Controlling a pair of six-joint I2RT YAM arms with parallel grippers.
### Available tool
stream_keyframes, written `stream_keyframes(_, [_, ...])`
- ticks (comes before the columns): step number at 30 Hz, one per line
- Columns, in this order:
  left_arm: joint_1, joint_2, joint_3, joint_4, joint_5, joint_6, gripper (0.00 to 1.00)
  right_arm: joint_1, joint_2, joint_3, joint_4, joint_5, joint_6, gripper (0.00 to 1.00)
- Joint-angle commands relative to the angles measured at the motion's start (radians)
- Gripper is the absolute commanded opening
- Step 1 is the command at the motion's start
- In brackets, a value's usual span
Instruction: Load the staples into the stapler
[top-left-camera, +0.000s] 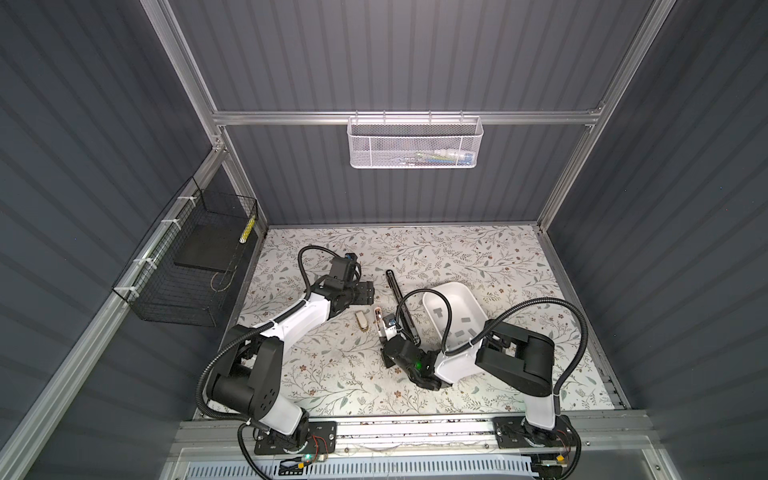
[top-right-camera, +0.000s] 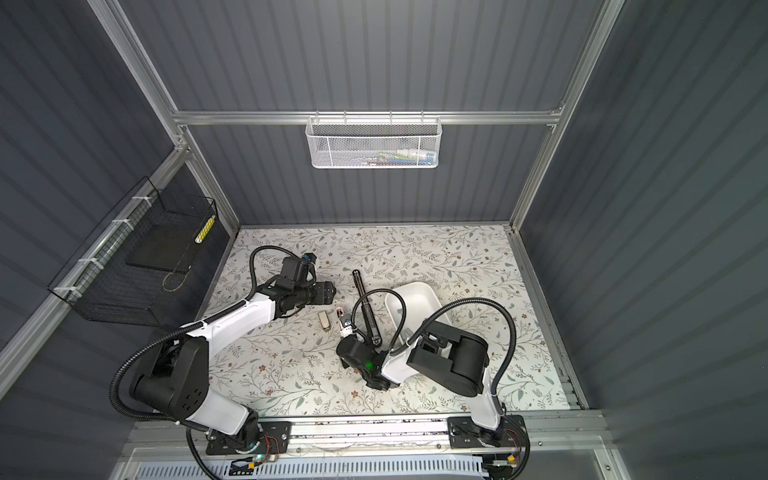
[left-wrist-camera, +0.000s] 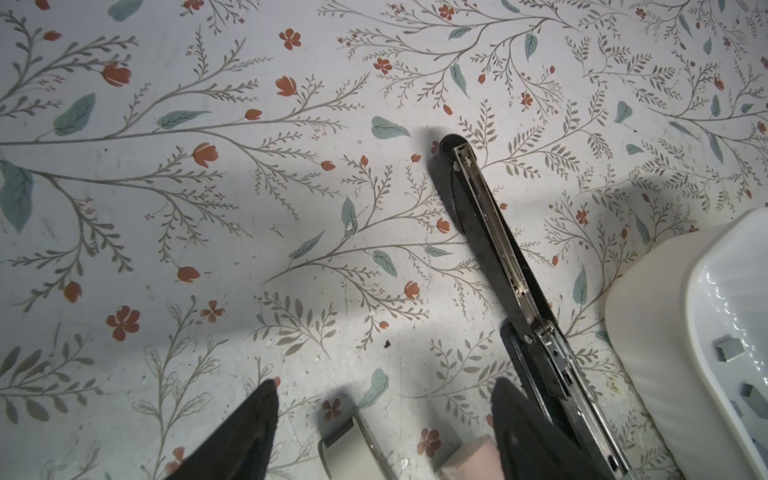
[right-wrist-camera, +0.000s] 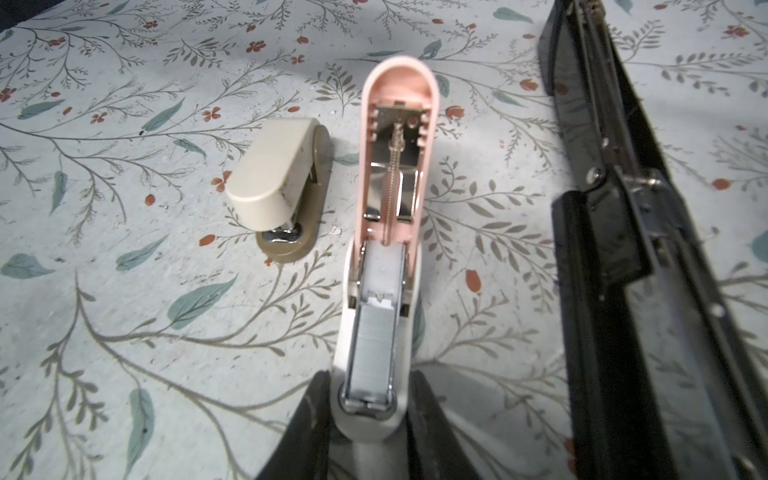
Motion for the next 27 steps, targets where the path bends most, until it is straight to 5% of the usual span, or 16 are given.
stream_keyframes(1, [-0.003, -0.043, -0.059, 0.0, 0.004, 0.019, 0.82, 0.0, 0.033, -0.012, -0.049, -0.041, 0.004, 0.16])
stream_keyframes(8, [-0.003, -0.055, -0.125, 0.059, 0.043, 0.017, 0.81, 0.0, 0.038, -0.015, -0.044, -0.037, 0.0, 0.15])
stream_keyframes(14, [-0.003, -0.021, -0.121, 0.028, -0.031, 0.018, 0.81, 0.0, 0.054, 0.008, -0.058, -0.042, 0.003, 0.15])
stream_keyframes(27, [-0.012, -0.095, -0.18, 0.086, 0.13, 0.035, 0.79, -0.013, 0.059, 0.029, -0.065, -0.073, 0.009, 0.16])
